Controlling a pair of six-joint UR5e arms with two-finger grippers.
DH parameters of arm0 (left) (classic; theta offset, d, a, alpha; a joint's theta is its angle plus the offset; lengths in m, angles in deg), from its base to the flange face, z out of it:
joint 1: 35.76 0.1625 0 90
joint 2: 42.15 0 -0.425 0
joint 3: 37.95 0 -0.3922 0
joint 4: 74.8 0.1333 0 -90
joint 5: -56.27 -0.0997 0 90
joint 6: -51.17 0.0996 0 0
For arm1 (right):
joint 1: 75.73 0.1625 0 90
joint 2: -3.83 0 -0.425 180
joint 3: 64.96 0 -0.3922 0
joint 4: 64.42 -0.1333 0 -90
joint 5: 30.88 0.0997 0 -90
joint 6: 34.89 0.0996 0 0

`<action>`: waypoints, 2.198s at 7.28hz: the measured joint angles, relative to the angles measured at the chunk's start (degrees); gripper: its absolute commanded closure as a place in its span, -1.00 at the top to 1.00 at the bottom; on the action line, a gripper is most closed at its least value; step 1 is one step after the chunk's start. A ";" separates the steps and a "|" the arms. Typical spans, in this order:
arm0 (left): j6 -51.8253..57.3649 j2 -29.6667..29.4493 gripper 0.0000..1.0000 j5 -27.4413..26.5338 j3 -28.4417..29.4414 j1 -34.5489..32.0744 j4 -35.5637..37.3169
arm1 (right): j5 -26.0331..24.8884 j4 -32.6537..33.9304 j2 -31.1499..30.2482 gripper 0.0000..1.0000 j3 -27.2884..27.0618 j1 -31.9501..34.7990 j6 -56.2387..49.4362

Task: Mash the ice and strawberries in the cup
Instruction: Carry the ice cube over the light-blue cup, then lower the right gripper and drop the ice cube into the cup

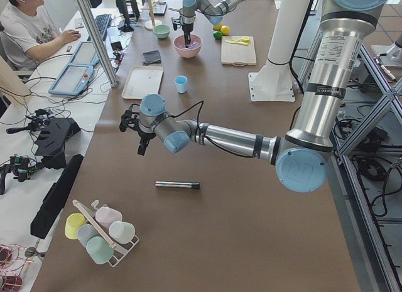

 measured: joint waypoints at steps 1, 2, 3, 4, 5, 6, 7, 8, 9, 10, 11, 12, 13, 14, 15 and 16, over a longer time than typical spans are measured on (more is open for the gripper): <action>0.03 -0.06 0.94 0.00 0.13 0.01 0.02 | 0.87 1.05 0.41 -1.00 -1.23 0.97 0.00; 0.03 -0.07 0.94 0.00 0.17 0.05 0.03 | 2.36 4.76 2.84 -1.00 -2.46 2.27 0.06; -0.05 -0.05 0.94 0.00 0.10 0.07 0.02 | 3.22 10.52 7.62 -1.00 -2.85 2.90 0.86; -0.09 -0.04 0.94 0.00 0.10 0.08 0.01 | 3.53 14.82 12.55 -1.00 -2.64 2.69 3.44; -0.03 -0.03 0.94 0.00 0.19 0.08 0.00 | 3.49 16.92 17.67 -1.00 -1.28 1.65 7.85; 0.11 -0.07 0.94 0.00 0.39 0.09 0.00 | 2.62 17.63 22.86 -1.00 1.85 -0.04 12.23; 0.19 -0.14 0.94 -0.02 0.66 0.15 0.00 | 0.34 17.73 27.92 -1.00 6.09 -2.37 16.17; 0.20 -0.17 0.94 -0.06 0.80 0.23 0.00 | -2.59 17.15 31.57 -1.00 9.78 -4.86 19.30; 0.21 -0.18 0.94 -0.06 0.83 0.30 -0.02 | -5.43 15.02 33.79 -1.00 12.99 -7.10 22.30; 0.23 -0.09 0.95 -0.03 0.80 0.36 -0.06 | -8.16 12.24 35.06 -1.00 15.85 -8.95 24.84; 0.15 0.04 0.94 -0.01 0.66 0.40 -0.08 | -10.57 10.09 35.60 -1.00 17.83 -10.51 26.65; 0.08 0.18 0.95 0.00 0.51 0.42 -0.08 | -12.73 8.29 35.88 -1.00 19.32 -11.88 27.94; 0.13 0.29 0.94 0.00 0.48 0.43 -0.09 | -13.98 7.42 35.96 -1.00 20.28 -12.91 28.80; 0.17 0.36 0.94 0.02 0.38 0.43 -0.09 | -15.14 7.09 35.94 -1.00 20.90 -13.83 29.21; 0.18 0.42 0.94 0.06 0.26 0.44 -0.11 | -16.27 6.95 35.94 -0.98 21.30 -14.67 29.60; 0.17 0.50 0.94 0.08 0.14 0.44 -0.14 | -16.86 6.87 35.89 -0.57 21.47 -15.17 29.94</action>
